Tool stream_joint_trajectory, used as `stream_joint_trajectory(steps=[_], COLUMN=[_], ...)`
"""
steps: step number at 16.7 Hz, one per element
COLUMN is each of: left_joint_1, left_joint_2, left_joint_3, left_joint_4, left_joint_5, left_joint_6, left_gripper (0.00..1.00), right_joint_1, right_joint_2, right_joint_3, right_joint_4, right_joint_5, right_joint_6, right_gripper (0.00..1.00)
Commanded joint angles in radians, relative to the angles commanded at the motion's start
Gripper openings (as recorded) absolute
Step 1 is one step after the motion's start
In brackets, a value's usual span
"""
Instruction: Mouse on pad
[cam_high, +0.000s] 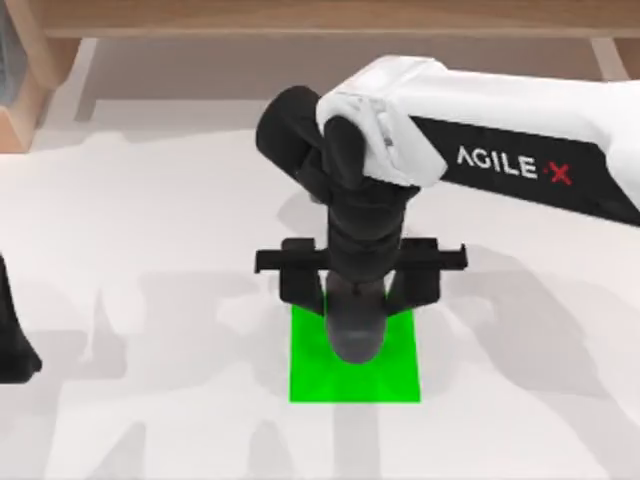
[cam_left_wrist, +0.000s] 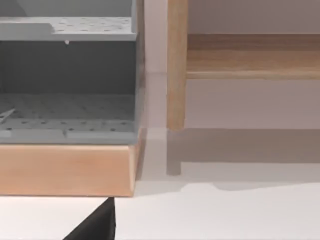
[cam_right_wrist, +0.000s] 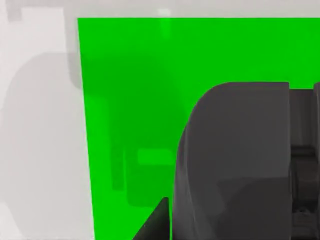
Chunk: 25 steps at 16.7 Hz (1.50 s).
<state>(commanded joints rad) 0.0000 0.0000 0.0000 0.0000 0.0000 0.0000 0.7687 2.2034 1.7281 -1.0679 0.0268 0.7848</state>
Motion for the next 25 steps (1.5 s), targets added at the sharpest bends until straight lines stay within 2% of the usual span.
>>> stream_joint_trajectory(steps=[9,22,25], left_joint_1=[0.0,0.0,0.0], left_joint_2=[0.0,0.0,0.0], left_joint_3=[0.0,0.0,0.0], left_joint_4=[0.0,0.0,0.0], left_joint_5=[0.0,0.0,0.0], left_joint_6=[0.0,0.0,0.0], left_gripper=[1.0,1.0,1.0], right_joint_1=[0.002,0.002,0.002], right_joint_2=[0.016,0.016,0.016], right_joint_3=[-0.034,-0.034,-0.034], right_joint_4=[0.046,0.046,0.046], right_joint_5=[0.002,0.002,0.002], right_joint_6=[0.001,0.001,0.001], right_gripper=[0.0,0.98,1.0])
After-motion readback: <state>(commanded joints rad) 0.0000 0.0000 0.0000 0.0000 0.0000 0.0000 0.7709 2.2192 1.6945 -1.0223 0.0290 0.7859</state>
